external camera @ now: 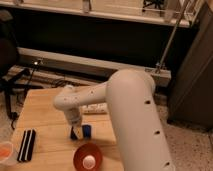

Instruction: Wipe the white sponge on the table

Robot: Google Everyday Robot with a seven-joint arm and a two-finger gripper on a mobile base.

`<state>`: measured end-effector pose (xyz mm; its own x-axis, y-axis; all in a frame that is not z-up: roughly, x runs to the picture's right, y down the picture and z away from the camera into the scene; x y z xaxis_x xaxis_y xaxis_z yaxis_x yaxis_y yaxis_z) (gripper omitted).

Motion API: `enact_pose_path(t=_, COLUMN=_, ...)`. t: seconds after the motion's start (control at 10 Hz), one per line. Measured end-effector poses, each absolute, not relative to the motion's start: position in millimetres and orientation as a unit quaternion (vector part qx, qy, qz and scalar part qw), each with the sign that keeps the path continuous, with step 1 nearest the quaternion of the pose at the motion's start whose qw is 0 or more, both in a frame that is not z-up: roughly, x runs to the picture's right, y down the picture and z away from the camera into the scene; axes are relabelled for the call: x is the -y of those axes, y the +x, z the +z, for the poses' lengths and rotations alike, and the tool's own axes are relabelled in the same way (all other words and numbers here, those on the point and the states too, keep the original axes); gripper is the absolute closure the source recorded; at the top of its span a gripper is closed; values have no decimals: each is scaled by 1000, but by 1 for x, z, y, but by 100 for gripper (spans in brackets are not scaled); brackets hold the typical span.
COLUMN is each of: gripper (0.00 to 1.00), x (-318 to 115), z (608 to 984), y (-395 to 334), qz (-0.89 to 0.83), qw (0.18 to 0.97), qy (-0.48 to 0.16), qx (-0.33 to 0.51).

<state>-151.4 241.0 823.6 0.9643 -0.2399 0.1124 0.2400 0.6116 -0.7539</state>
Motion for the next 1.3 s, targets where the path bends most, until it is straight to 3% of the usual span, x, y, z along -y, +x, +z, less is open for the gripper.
enact_pose_path(t=0.4, gripper=76, x=-279, z=784, y=-182, qz=-155, qw=894, qy=-418, qx=37)
enact_pose_path(t=0.8, gripper=76, x=-308, z=752, y=-259, qz=-218, qw=879, qy=-412, qx=102)
enact_pose_path(t=1.3, gripper=76, x=-287, z=770, y=-332, qz=-272, qw=872, qy=-382, qx=141)
